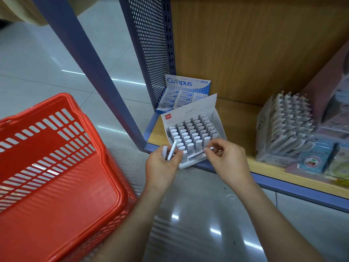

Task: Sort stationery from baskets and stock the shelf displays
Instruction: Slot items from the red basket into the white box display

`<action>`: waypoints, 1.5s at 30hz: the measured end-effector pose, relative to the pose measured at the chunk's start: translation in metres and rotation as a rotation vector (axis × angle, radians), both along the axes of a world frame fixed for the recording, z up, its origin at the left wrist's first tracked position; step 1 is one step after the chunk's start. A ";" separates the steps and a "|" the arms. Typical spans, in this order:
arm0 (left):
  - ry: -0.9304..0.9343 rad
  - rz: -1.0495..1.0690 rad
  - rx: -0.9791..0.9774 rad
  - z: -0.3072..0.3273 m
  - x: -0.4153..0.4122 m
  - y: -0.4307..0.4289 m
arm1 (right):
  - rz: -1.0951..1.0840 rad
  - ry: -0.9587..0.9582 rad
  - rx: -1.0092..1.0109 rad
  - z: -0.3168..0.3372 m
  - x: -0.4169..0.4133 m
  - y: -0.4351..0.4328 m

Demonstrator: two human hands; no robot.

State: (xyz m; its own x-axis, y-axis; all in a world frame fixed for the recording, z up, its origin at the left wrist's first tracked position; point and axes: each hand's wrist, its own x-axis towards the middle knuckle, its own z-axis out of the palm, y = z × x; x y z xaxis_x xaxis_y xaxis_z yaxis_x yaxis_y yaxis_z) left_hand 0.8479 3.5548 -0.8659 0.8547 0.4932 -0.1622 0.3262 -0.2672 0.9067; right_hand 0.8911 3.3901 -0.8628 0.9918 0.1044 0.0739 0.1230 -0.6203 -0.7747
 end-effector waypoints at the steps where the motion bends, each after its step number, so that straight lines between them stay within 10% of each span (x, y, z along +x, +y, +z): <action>1: 0.000 0.010 -0.005 -0.001 0.000 0.001 | -0.039 0.022 0.012 0.001 0.000 -0.004; 15: 0.012 0.058 -0.157 -0.014 0.012 0.005 | 0.278 -0.363 -0.061 -0.011 0.014 -0.001; 45: 0.022 0.031 -0.254 0.002 0.008 -0.001 | 0.409 -0.338 -0.153 -0.014 0.023 0.007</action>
